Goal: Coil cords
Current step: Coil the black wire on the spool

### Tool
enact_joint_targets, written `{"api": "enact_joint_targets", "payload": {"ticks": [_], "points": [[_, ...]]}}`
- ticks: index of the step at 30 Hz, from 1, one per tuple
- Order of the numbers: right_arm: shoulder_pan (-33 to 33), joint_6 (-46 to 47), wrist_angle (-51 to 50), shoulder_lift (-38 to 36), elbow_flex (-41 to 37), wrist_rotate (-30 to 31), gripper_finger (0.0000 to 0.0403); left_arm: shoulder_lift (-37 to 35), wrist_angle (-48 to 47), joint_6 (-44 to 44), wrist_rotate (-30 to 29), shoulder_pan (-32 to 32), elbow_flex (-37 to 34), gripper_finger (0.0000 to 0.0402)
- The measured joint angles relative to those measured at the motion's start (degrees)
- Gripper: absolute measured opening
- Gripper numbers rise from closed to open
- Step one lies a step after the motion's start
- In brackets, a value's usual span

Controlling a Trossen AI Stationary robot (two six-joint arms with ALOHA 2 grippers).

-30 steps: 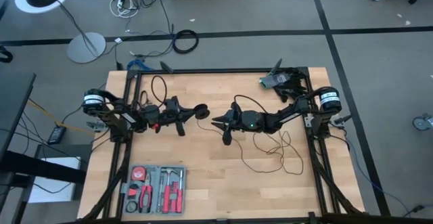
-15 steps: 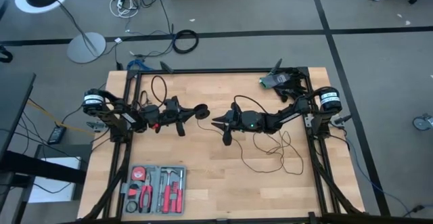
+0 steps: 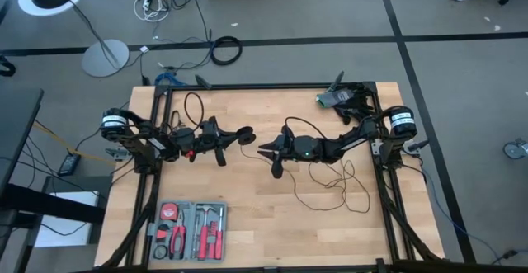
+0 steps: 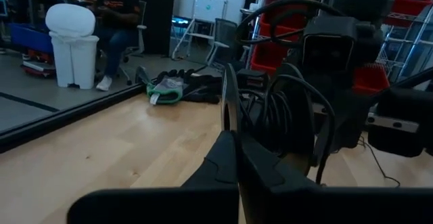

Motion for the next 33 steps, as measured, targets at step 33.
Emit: {"api": "enact_joint_targets", "payload": {"ticks": [33], "points": [[-0.51,1.80,-21.81,-0.04,7.64,-7.29,0.0086,0.00,0.03,1.14,-0.70,0.00,0.00,0.0000]]}}
